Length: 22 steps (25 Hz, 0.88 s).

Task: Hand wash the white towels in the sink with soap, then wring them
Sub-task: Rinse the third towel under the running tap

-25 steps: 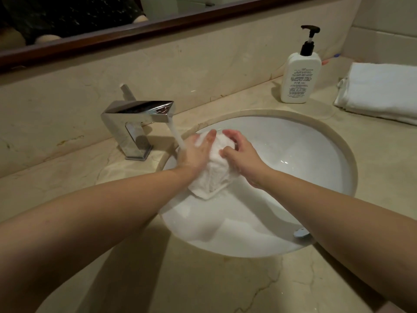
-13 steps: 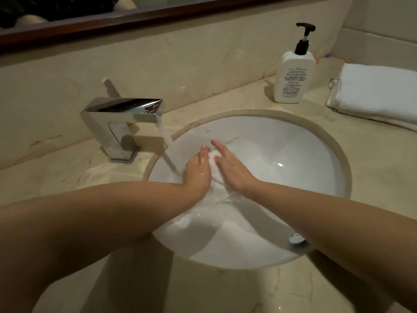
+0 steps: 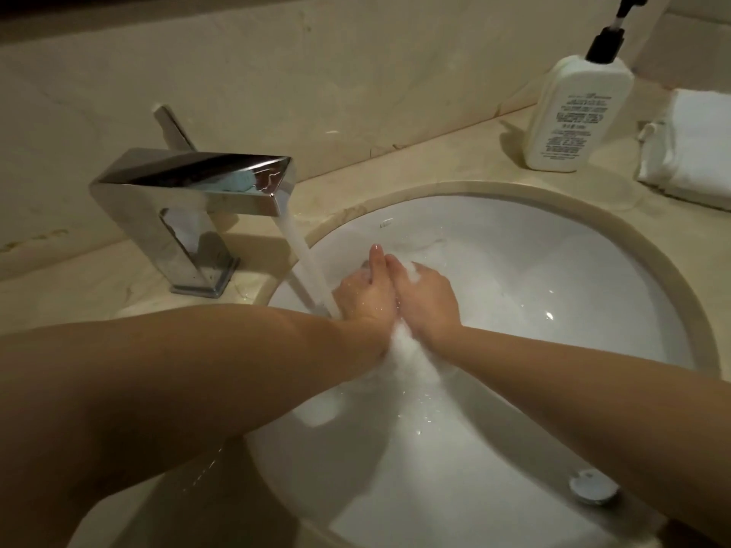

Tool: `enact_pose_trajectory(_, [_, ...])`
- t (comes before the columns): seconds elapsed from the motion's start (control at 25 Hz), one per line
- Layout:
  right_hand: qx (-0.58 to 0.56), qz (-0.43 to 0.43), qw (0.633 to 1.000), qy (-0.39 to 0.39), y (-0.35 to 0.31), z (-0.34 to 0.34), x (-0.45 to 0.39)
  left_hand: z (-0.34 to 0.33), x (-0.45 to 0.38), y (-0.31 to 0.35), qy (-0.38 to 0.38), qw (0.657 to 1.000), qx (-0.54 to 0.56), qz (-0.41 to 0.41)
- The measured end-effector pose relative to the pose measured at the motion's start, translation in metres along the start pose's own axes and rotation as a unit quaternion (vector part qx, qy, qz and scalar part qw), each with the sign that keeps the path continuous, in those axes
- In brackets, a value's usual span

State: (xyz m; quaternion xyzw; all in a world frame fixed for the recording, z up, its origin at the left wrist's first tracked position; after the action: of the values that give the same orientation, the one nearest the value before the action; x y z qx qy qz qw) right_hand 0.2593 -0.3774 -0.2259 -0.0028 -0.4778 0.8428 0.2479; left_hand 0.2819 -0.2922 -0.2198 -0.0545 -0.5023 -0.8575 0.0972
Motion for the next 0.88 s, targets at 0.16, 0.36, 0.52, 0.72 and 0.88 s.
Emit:
enact_pose_trajectory(0.16, [0.022,0.000,1.000,0.019,-0.004,0.002,-0.011,-0.005,-0.011,-0.004,0.012,1.000,-0.007,-0.003])
enact_pose_trajectory(0.36, [0.078,0.022,0.997,0.010,-0.001,-0.001,-0.020,-0.007,-0.021,-0.003,0.013,0.996,-0.082,-0.018])
enact_pose_trajectory(0.52, [0.123,0.017,0.987,-0.107,-0.012,0.018,-0.023,-0.004,-0.022,0.001,-0.037,0.994,-0.093,-0.035])
enact_pose_trajectory(0.72, [-0.010,0.007,0.997,-0.074,-0.015,0.049,-0.009,0.011,-0.016,0.014,-0.144,0.980,-0.121,-0.064])
enact_pose_trajectory(0.88, [-0.173,0.073,0.981,-0.052,-0.022,0.059,0.020,0.034,0.006,0.032,-0.073,0.978,-0.030,-0.192])
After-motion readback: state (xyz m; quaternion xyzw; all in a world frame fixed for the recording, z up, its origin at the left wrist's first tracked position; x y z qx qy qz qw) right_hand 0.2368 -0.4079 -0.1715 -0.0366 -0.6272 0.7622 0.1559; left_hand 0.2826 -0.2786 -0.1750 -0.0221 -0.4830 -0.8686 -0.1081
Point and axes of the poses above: each hand's wrist, its own x-axis away from the middle knuckle, its own z-axis out of the back of the hand, y = z × x, the point moved 1 cm from there along -x, towards the middle knuckle, and after that the axes turned 6 degrees about -z, right-handed, at the moved point
